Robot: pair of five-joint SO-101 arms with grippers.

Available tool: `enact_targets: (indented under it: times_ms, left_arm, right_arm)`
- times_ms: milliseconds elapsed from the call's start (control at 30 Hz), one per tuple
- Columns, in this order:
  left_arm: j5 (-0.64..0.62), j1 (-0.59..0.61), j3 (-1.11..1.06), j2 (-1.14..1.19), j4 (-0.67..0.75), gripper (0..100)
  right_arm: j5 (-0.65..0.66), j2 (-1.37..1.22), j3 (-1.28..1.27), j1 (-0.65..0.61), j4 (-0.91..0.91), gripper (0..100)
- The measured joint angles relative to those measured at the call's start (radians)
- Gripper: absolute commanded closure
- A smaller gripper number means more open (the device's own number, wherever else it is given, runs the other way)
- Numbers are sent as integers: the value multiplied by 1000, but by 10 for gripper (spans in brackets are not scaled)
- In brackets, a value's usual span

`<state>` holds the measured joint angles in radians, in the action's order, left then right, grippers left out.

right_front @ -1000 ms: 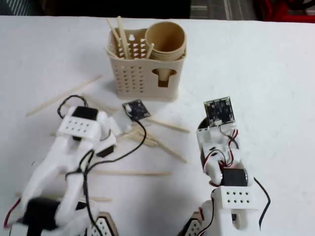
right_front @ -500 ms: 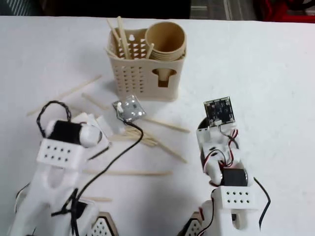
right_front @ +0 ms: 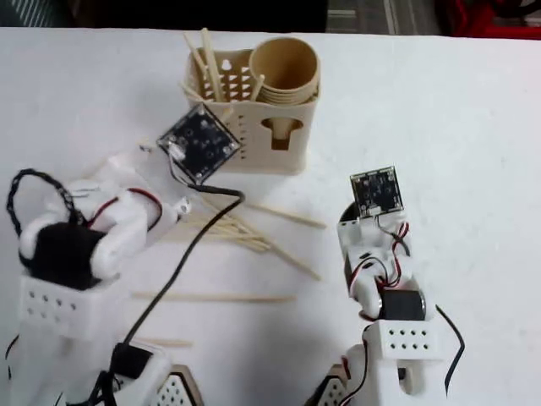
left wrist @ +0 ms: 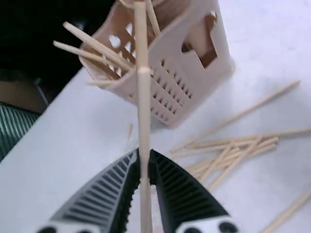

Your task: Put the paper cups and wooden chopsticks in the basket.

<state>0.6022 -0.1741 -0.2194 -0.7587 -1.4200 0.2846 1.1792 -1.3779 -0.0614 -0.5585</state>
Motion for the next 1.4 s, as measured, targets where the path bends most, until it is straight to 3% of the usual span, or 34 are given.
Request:
enact_targets:
  times_ms: [433,633,833,1167,1400]
  left_arm:
    - [-46,-101,55,6,381,978]
    - [-178,-115,61,132,603,978]
    - [-216,-126,66,247,813,979]
    - [-276,-123,305,454,856,979]
    - [-276,-123,325,595,887,979]
  right_arm:
    - [0,0,0,0,0,978]
    - [0,0,0,0,0,978]
    - [0,0,0,0,0,978]
    - [0,0,0,0,0,978]
    - [0,0,0,0,0,978]
